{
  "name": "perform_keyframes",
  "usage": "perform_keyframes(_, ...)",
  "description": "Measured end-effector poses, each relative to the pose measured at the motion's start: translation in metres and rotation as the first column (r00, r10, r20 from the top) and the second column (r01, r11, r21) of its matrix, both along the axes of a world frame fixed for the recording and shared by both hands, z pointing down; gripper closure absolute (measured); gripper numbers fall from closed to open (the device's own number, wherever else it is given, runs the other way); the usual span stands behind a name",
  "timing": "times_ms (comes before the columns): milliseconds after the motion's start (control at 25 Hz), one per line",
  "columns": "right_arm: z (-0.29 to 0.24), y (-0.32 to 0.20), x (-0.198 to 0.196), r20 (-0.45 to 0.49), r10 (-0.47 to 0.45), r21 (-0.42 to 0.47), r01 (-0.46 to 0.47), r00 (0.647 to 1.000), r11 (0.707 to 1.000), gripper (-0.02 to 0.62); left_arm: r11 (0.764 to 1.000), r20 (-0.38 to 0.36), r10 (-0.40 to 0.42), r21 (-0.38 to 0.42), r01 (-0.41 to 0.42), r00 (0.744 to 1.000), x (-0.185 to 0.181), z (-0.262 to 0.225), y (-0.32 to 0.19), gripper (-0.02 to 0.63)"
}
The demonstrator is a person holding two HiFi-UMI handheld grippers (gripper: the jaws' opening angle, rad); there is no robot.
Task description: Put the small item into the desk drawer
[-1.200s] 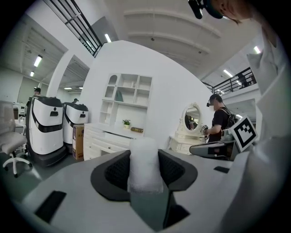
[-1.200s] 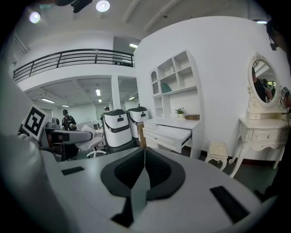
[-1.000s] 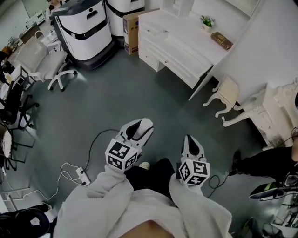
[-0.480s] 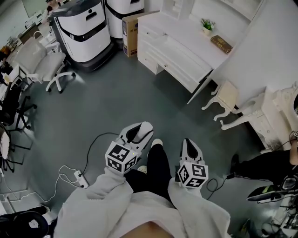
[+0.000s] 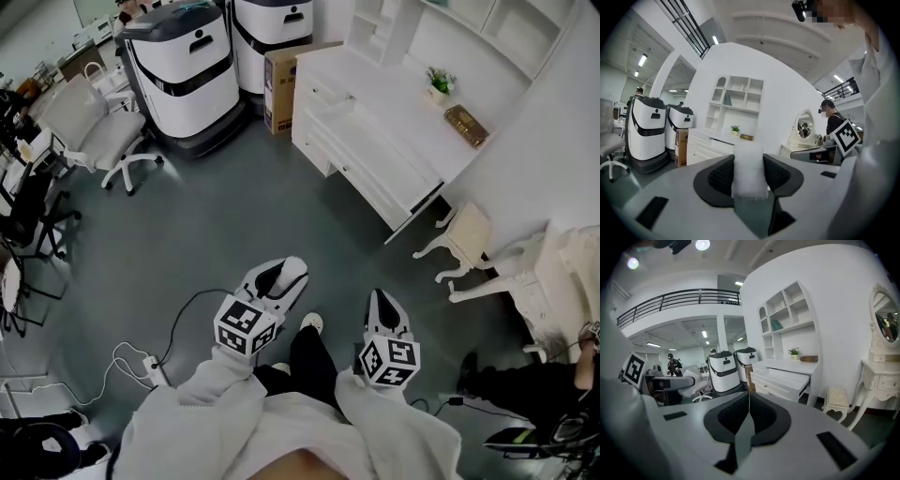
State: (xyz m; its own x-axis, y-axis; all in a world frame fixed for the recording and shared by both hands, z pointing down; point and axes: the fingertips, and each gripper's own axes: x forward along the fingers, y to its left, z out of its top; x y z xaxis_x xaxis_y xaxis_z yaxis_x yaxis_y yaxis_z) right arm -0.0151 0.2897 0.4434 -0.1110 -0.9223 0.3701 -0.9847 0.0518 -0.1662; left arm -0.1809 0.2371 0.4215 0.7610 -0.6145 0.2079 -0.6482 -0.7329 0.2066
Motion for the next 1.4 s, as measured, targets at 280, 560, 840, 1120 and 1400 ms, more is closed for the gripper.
perform_keyframes(280,-0.002,-0.077,0.026,-0.012,-0.041,-0.002,0.041,0.999,0.999,0.561,0.999,-0.011,-0.032,0.004,0.032,0.999,0.025,-0.003,-0.074,0.417)
perform_keyframes(560,0.000,-0.127,0.056,-0.006,-0.054,-0.004,0.054,0.999,0.999,0.561,0.999,-0.007,-0.043,0.003,0.043,0.999,0.055,-0.002,-0.122,0.417)
perform_keyframes(840,-0.002,-0.160,0.075,0.006,-0.066,0.017,0.066,0.998,0.998,0.561,0.998,0.008,-0.059,0.016,0.059,0.998,0.070,-0.002,-0.148,0.416)
perform_keyframes(1120,0.006,-0.167,0.078,0.020,-0.084,0.011,0.084,0.996,0.996,0.561,0.997,0.004,-0.073,0.019,0.072,0.997,0.078,0.000,-0.154,0.416)
perform_keyframes(1400,0.016,-0.159,0.073,0.035,-0.095,-0.022,0.096,0.995,0.995,0.561,0.997,0.012,-0.080,-0.009,0.080,0.997,0.075,0.008,-0.148,0.416)
